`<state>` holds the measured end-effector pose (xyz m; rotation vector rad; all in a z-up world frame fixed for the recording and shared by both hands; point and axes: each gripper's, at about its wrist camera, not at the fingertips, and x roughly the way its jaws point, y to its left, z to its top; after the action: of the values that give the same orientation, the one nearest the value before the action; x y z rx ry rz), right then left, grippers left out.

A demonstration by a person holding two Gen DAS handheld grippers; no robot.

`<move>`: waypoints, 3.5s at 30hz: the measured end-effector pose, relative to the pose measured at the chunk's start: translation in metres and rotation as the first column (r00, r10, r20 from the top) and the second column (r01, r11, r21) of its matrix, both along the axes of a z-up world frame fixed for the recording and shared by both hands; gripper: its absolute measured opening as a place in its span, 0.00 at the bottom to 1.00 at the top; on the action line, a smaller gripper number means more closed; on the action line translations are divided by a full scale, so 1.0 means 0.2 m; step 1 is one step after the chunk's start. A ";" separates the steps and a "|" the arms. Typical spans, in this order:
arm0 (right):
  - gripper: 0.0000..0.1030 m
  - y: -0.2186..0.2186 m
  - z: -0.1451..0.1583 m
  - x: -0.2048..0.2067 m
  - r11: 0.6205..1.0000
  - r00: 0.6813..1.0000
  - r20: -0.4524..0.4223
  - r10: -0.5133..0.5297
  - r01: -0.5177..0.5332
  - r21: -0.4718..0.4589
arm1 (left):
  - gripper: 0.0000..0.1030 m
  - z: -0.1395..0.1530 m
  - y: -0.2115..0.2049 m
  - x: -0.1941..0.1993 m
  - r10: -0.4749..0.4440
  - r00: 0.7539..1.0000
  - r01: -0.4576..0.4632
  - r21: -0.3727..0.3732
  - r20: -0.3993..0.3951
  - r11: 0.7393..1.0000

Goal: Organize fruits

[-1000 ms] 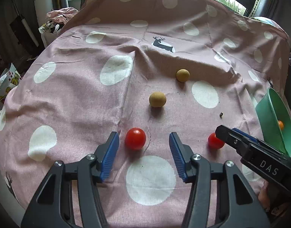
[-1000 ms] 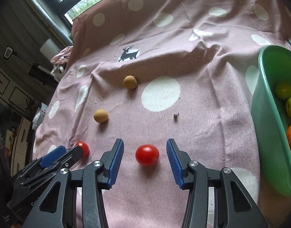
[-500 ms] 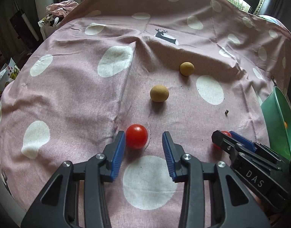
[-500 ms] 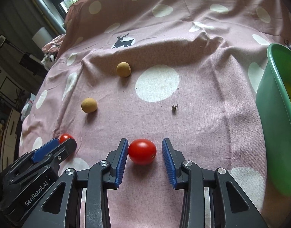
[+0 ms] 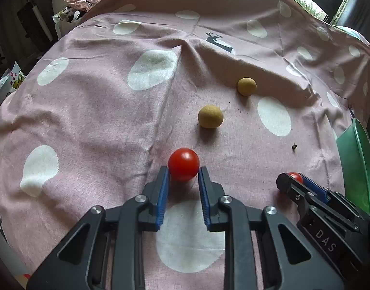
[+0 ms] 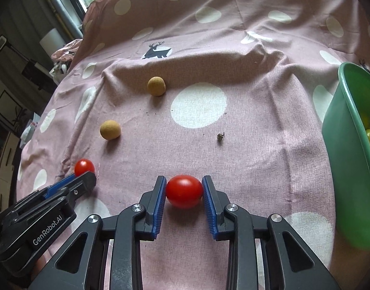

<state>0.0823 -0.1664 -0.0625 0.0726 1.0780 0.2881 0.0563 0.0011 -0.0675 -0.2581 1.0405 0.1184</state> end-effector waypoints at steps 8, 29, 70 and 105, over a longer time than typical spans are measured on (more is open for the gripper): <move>0.31 -0.03 0.06 -0.03 0.999 1.000 0.024 0.000 -0.001 0.046 | 0.14 0.11 -0.01 -0.05 -0.045 0.995 0.050 -0.057 0.091 0.997; 0.31 -0.19 0.20 -0.03 0.986 0.995 0.065 -0.070 0.059 0.157 | 0.27 0.25 0.07 0.08 -0.051 0.991 0.059 -0.066 0.123 0.996; 0.31 -0.57 0.44 -0.15 0.944 0.962 0.168 -0.217 0.162 0.287 | 0.27 0.59 -0.49 -0.16 -0.261 0.894 0.238 0.108 0.365 0.965; 0.47 -1.21 0.34 -0.20 0.781 0.797 0.088 -0.597 0.552 0.292 | 0.41 0.43 -1.17 -0.08 -0.591 0.757 0.616 -0.004 0.277 0.787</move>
<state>0.0418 -0.4085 0.0065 0.5927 0.7882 -0.1315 0.0413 -0.2328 0.0194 -0.0068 0.8194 -0.5492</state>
